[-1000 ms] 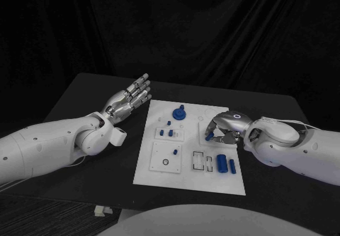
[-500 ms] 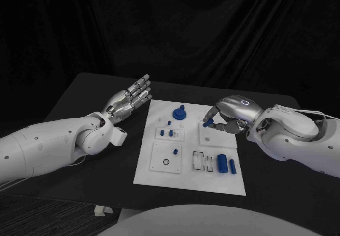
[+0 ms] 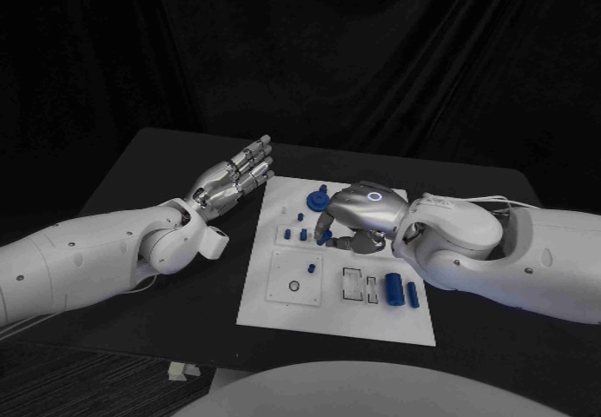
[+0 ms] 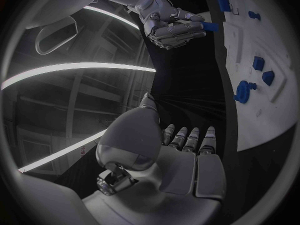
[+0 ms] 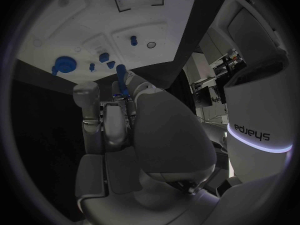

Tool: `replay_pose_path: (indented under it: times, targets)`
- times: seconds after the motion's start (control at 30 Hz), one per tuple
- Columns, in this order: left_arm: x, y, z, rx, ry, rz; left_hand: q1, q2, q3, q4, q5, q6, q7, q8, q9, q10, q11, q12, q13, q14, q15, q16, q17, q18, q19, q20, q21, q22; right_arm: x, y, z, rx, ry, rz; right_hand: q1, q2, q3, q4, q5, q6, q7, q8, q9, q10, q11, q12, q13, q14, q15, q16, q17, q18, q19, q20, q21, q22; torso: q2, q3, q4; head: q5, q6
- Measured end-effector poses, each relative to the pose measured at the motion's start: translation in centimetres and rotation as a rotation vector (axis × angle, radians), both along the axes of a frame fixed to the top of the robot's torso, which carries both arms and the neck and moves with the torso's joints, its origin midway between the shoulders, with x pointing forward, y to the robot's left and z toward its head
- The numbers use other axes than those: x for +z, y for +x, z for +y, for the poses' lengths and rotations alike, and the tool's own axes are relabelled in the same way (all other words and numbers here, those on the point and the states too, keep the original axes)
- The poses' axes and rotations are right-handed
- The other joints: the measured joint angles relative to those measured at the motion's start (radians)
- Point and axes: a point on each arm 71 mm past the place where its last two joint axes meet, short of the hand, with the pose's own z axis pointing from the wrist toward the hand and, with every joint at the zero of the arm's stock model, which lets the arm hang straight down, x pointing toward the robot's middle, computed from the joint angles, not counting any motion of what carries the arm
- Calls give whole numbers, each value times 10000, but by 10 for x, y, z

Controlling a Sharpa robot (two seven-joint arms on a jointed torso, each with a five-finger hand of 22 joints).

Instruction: Assemble the parts on the task board

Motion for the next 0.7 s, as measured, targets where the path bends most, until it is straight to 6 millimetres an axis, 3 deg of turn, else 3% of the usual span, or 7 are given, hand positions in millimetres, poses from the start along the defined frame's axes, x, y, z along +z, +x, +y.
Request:
replay_pose_path:
  times: [0.17,0.3,0.7]
  targets:
    - [-1,0,-2,-58,-16,34,12,12,2,2,17,0,0,0,0,12,12,0,0,0,0,0,1,-2,0,0,0,1,-9,-5,22,506,-326,-58,-14,13,0,0,0,0,0,-1,0,1,0,-3,-5,0,0,0,-1,0,0,0,0,-1,11,-1,46,9,0]
    - [-1,0,-3,-101,-25,56,42,42,28,28,49,0,0,0,0,33,33,0,1,-36,36,0,3,-3,0,0,0,1,-18,-8,36,796,-498,7,-27,27,42,-43,-1,0,0,-17,-7,0,-1,-79,-13,0,0,0,-1,0,36,-36,0,-1,19,-3,48,14,0]
    - [-4,0,-5,-195,-55,145,98,98,27,28,157,39,107,0,12,24,97,0,1,0,72,0,6,-5,1,71,0,2,-45,-20,49,1096,-778,454,-53,-1,68,-70,-2,-2,0,-19,-30,62,-2,-133,-4,35,-35,-1,-2,0,36,-36,0,-2,14,-3,17,70,0]
